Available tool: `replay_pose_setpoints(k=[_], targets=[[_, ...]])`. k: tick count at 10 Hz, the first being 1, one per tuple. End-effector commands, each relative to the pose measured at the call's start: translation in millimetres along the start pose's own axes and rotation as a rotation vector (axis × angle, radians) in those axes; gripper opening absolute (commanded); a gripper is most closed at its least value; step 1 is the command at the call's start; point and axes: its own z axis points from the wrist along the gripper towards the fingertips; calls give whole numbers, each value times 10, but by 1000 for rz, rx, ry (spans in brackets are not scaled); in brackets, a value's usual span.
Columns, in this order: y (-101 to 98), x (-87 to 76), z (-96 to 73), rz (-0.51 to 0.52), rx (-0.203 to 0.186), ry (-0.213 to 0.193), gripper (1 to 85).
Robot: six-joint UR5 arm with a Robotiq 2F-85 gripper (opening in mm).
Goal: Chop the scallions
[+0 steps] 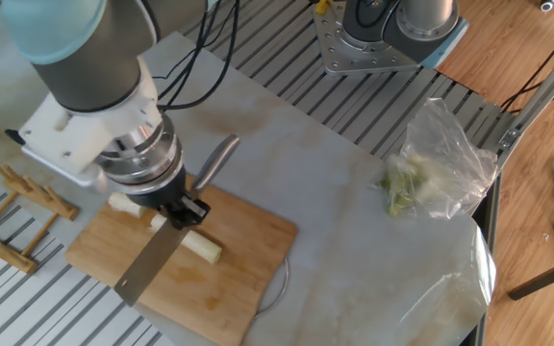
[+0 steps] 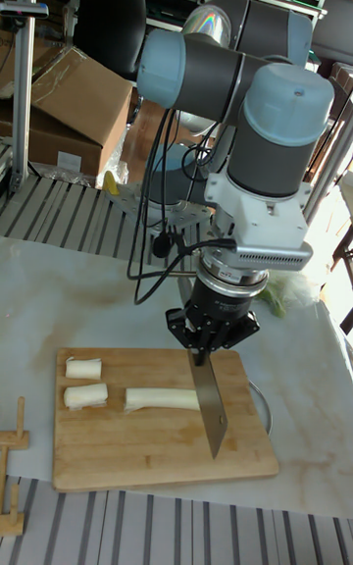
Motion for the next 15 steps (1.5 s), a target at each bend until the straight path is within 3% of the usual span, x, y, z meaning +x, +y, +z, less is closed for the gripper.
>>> replay_pose_setpoints(k=[1,5,9,10,11,12,15], targets=[[-76,-91,47,15,-9,-14,13],[-186,-78,110,22,20,-1,13],[-152,-160,145,54,-1,-26,13],[-116,-113,192,71,-11,-4,13],[-189,-42,211,44,27,16,13],[-178,7,203,34,26,20,13],[-212,-40,171,-7,17,-32,13]])
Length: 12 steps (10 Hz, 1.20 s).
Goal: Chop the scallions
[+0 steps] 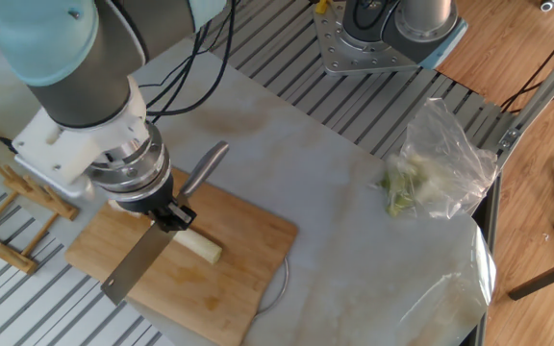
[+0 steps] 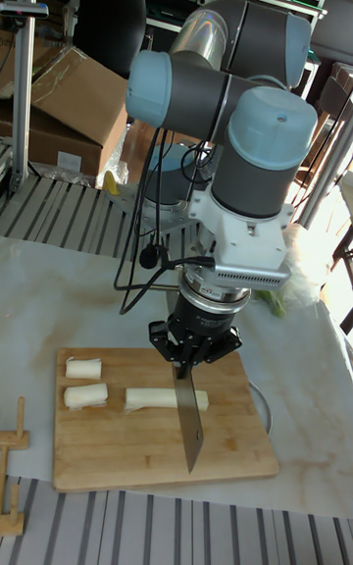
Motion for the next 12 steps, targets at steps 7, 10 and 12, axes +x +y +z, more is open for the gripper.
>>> replay_pose_setpoints(k=[7,10,12], targets=[[15,21,-6,4,-69,-89,13],[-7,89,149,11,-74,-69,13],[19,67,285,21,-78,-71,13]])
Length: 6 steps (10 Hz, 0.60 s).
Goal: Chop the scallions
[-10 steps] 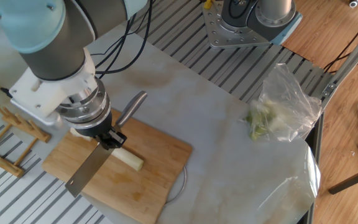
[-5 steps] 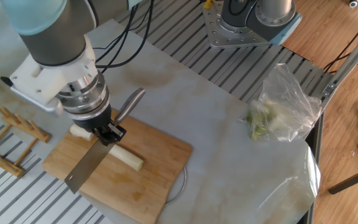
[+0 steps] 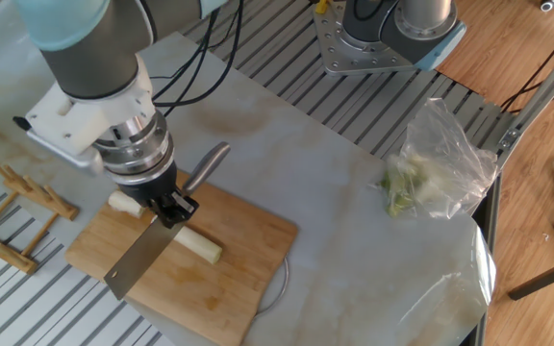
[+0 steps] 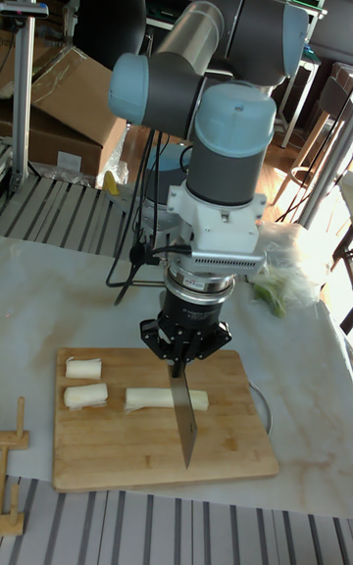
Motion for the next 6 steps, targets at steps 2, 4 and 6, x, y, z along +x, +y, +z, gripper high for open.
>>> replay_pose_setpoints(k=[2,4,6], targets=[[11,34,133,24,-10,5,13],[-1,51,137,30,-12,9,13],[-3,67,141,33,-13,17,13]])
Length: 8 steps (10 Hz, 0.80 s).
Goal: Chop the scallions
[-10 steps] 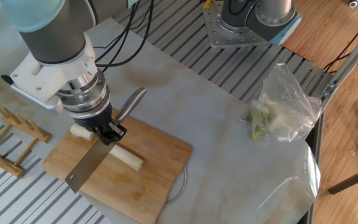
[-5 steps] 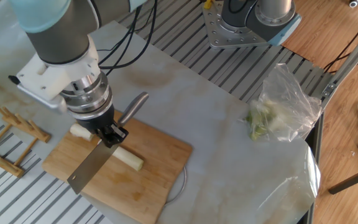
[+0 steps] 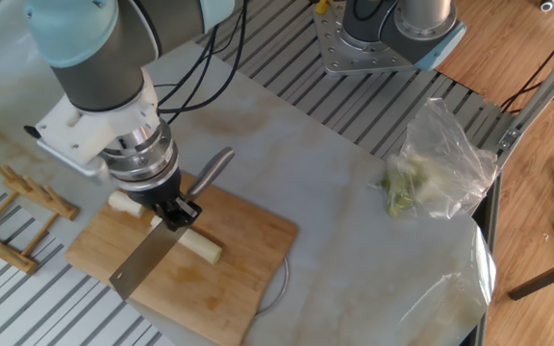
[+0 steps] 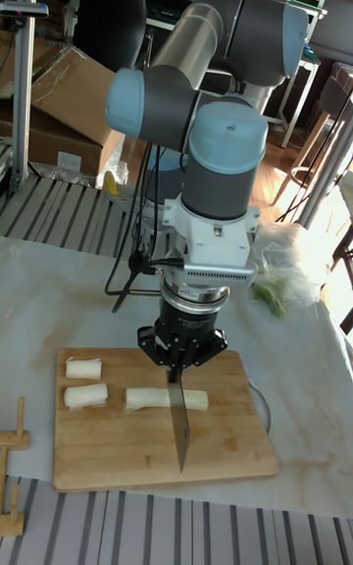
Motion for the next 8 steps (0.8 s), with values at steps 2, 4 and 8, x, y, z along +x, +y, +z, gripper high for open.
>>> replay_pose_setpoints(k=[2,4,8], targets=[[71,39,6,17,-33,15,13],[36,64,7,10,-20,24,13],[-35,80,-28,54,7,29,13]])
